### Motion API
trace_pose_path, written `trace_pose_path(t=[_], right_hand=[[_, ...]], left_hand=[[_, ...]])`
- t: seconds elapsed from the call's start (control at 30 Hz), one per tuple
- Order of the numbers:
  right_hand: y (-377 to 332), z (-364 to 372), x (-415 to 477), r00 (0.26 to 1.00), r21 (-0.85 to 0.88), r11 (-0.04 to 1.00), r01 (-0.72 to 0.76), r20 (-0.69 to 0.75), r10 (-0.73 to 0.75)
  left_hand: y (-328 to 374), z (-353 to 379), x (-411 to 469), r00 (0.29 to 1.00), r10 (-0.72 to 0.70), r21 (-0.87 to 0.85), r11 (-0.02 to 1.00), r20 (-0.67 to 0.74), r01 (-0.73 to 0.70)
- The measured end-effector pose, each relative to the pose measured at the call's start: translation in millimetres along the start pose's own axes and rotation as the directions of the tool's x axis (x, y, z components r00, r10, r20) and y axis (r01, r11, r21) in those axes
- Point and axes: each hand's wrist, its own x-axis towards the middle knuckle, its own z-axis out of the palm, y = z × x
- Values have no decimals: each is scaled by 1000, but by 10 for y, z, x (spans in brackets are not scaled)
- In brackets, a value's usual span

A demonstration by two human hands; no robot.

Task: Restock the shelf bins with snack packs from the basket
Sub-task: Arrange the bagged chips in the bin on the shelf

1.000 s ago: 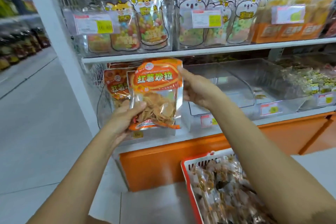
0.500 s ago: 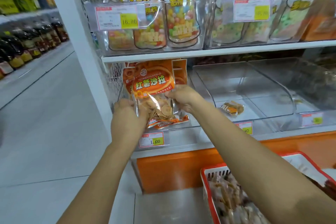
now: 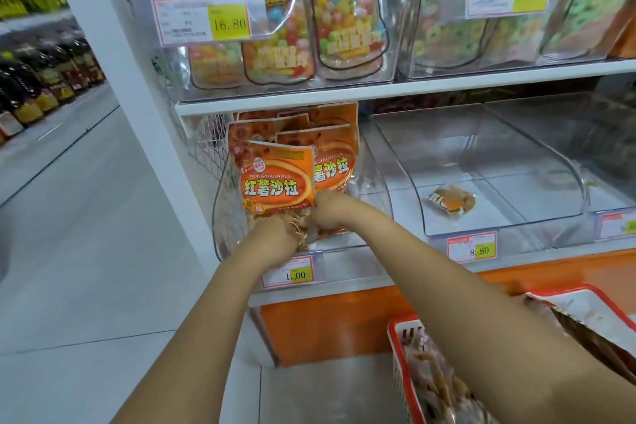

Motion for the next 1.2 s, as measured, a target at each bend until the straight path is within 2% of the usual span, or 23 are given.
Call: trace_pose_path(t=[0.03, 0.07, 0.2, 0.4, 0.53, 0.57, 0.63, 0.7, 0.77, 0.9, 1.03, 1.1, 1.17, 1.2], right_hand=[[18, -24, -29, 1000, -75, 997, 18, -24, -19], [38, -32, -35, 1000, -78, 997, 17, -8, -18], [73, -16, 6, 991, 219, 975, -34, 133, 5], [100, 39, 114, 998, 245, 969, -26, 59, 12], [132, -85, 128, 999, 327, 945, -24, 41, 11], [124, -106, 131, 999, 304, 952, -33, 24, 28], [111, -104, 167, 998, 141, 989, -47, -26, 51], [89, -55, 159, 993, -55, 997, -53, -111, 46], [107, -27, 106, 986, -136, 989, -59, -164, 37], [162, -56, -158, 997, -301, 953, -29, -72, 7], [165, -110, -438, 992, -251, 968, 19, -113, -49], [147, -156, -625, 981, -219, 974, 57, -170, -96], [143, -222, -881, 950, -167, 975, 149, -250, -188], [152, -264, -1044, 931, -152, 972, 180, -291, -218]], left_hand=[[12, -12, 12, 1000, -3, -17, 1000, 23, 3], [25, -20, 29, 999, -3, -18, 1000, 54, 4], [66, -21, 93, 995, 13, -64, 998, 104, -7], [115, 4, 209, 994, -60, -281, 956, 86, 82], [97, 32, 333, 990, -141, -351, 928, -19, 126], [96, 39, 365, 983, -172, -317, 938, -63, 144], [119, 53, 420, 966, -218, -208, 960, -138, 187], [175, 59, 433, 960, -228, -56, 974, -163, 222], [208, 71, 427, 958, -227, 37, 971, -174, 236], [184, 82, 424, 956, -236, 71, 965, -175, 251], [151, 36, 363, 967, -195, 42, 978, -165, 204], [150, 16, 271, 964, -166, 17, 985, -209, 173], [219, 2, 110, 943, -68, -26, 998, -325, 63], [287, 2, 13, 910, 23, -42, 998, -414, -44]])
